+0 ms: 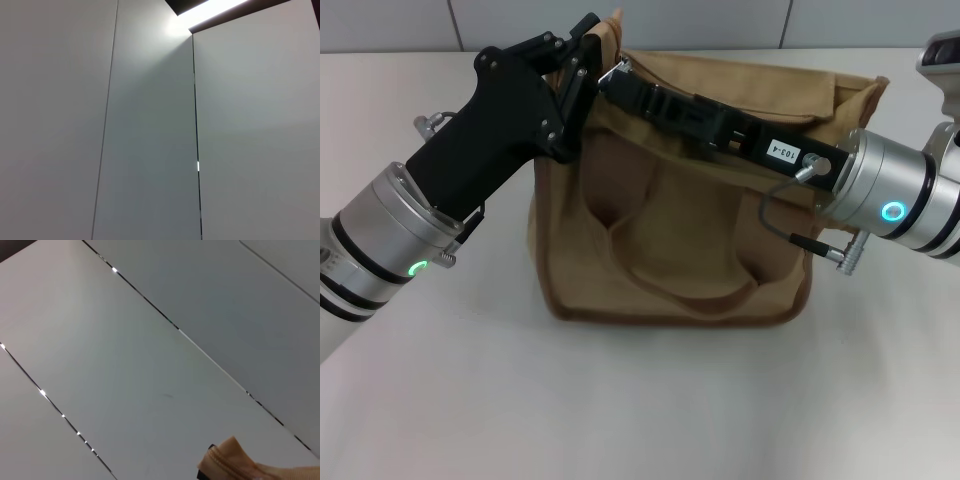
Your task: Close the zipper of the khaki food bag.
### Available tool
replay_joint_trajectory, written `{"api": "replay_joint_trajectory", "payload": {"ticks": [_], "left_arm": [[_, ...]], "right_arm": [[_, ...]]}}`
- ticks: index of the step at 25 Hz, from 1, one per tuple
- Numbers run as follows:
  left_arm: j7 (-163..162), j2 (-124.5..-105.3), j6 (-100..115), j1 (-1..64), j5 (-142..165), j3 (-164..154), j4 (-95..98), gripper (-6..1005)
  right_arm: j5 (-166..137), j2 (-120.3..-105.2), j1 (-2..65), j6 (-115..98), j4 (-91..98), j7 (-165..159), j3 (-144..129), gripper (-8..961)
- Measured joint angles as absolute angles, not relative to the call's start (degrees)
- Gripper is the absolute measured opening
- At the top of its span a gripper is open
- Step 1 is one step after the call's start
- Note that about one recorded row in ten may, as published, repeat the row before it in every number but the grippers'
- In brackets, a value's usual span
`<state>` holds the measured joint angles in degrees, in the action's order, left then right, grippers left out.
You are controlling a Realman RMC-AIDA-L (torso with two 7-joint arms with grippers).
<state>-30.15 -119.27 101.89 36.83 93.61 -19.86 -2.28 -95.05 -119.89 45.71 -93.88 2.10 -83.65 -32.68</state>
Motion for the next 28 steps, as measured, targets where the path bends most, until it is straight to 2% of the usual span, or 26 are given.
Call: {"api": "replay_joint_trajectory", "payload": {"ticks": [7, 12, 22, 28], "left_arm": [[-30.1, -119.26, 101.9, 36.8, 93.5, -19.9, -2.3, 79], [-30.1, -119.26, 101.7, 36.8, 93.4, -19.9, -2.3, 81], [-30.1, -119.27, 101.2, 37.2, 93.2, -19.9, -2.3, 86], [-30.1, -119.26, 101.1, 37.4, 93.3, -19.9, -2.3, 89]], "right_arm": [[-95.4, -119.88, 45.1, -93.9, 2.1, -82.8, -33.1, 291], [-95.4, -119.89, 44.8, -94.2, 2.2, -82.6, -33.2, 437], [-95.2, -119.88, 45.4, -96.1, 2.0, -81.3, -33.2, 495], [-95.1, -119.88, 45.4, -92.3, 2.1, -82.4, -33.1, 496]]}}
